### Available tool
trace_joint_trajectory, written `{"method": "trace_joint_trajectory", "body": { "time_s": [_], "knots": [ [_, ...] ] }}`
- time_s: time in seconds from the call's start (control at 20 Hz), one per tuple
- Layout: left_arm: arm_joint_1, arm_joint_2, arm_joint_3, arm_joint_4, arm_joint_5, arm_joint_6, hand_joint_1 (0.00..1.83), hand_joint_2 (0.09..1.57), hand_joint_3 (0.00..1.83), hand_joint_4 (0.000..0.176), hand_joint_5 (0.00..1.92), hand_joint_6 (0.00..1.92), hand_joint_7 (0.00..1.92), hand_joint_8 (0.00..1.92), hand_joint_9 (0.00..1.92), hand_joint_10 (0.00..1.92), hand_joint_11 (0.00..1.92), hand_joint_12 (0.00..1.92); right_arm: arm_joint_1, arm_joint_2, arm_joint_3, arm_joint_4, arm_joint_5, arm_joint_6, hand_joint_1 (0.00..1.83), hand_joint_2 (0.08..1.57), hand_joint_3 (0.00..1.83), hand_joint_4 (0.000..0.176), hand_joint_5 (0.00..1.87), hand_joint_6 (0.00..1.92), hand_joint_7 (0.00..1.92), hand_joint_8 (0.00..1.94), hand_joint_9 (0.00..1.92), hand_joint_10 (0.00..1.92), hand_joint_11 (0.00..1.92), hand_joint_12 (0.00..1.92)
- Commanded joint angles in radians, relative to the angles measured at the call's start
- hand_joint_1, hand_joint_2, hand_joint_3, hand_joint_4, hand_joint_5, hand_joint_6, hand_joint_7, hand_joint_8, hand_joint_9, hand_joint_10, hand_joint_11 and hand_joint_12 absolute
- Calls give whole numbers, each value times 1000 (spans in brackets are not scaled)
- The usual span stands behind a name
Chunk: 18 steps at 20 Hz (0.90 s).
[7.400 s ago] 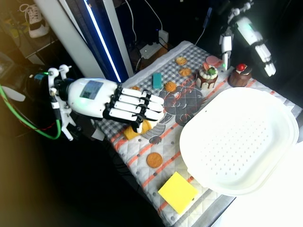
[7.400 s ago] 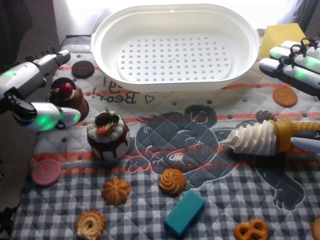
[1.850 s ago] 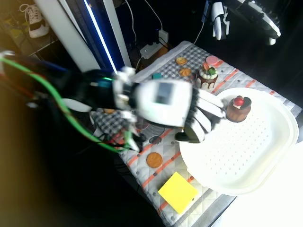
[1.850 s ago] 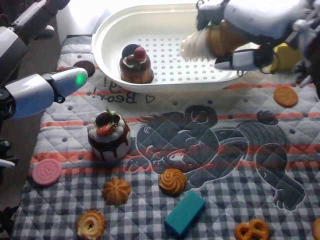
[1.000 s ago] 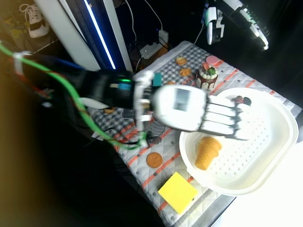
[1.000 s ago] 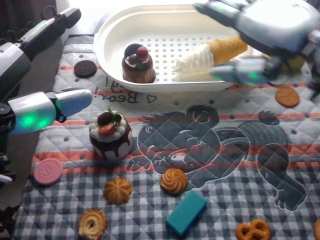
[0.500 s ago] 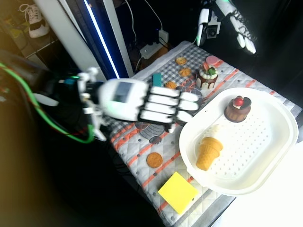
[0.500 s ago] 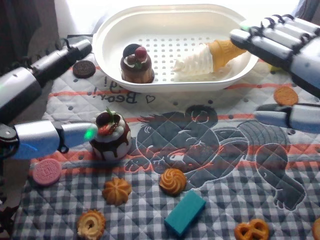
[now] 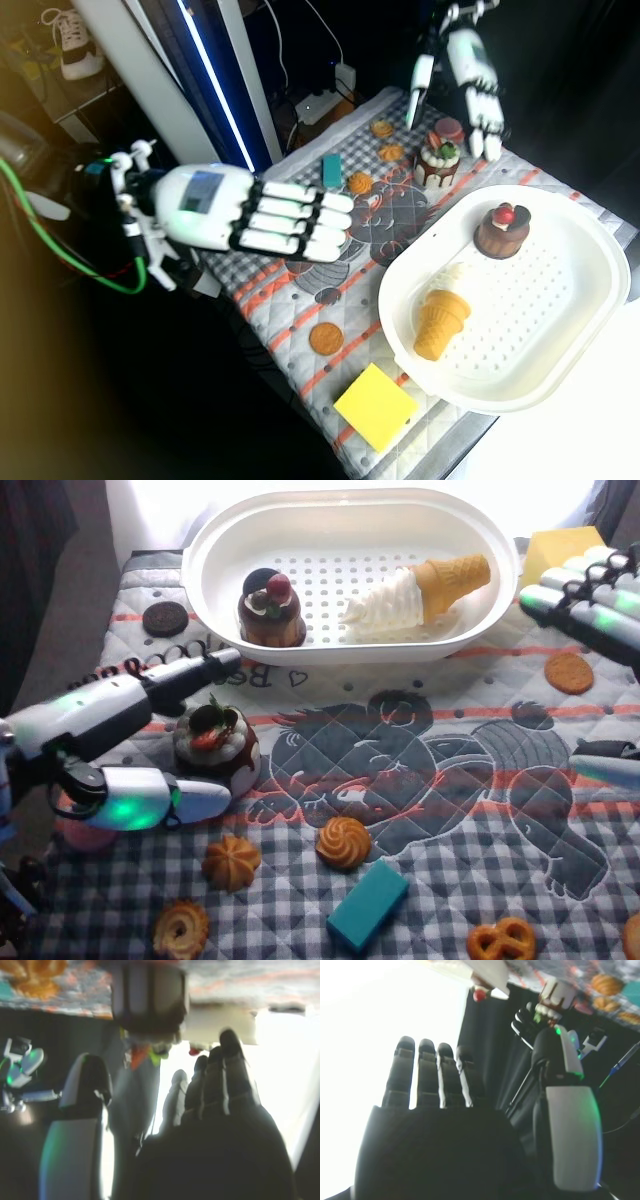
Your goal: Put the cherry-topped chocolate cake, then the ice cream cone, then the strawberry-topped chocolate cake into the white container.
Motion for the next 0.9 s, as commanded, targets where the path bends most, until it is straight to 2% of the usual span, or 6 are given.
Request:
{"method": "trace_joint_trajectory", "body": {
  "time_s": [0.0,0.1,0.15,0.25,0.45,0.85],
  "knots": [
    [-11,-3,9,1,-84,-3,951,1068,0,94,167,2,202,20,22,584,0,1431,3,8,-5,-1,141,1,663,1173,5,0,0,0,0,0,0,0,0,0],
    [-12,-19,26,-10,-66,-3,1102,1103,0,60,379,139,256,452,16,1465,76,1900,-10,16,-14,-1,159,1,628,1197,14,0,0,0,0,0,12,5,25,12],
    [-12,-21,28,-10,-68,-3,1158,1120,1,9,391,602,208,1017,185,1730,296,1917,-17,21,-19,0,168,1,631,1213,22,0,0,0,0,0,22,10,28,15],
    [-14,-20,25,-8,-77,-3,1071,1258,19,0,563,1407,215,1600,350,1907,529,1921,-28,25,-22,4,177,1,642,1220,0,0,0,0,0,0,34,13,10,348],
    [-20,23,-19,16,-176,-1,1074,1352,1,0,566,1537,541,1746,430,1921,569,1921,-43,26,-24,17,189,1,674,1237,0,0,0,0,0,0,49,20,0,775],
    [-221,-14,22,70,-187,45,1283,1286,2,0,330,1268,622,1586,397,1921,466,1921,-55,24,-23,33,189,1,653,1260,3,0,0,0,0,0,11,9,0,505]
  ]
}}
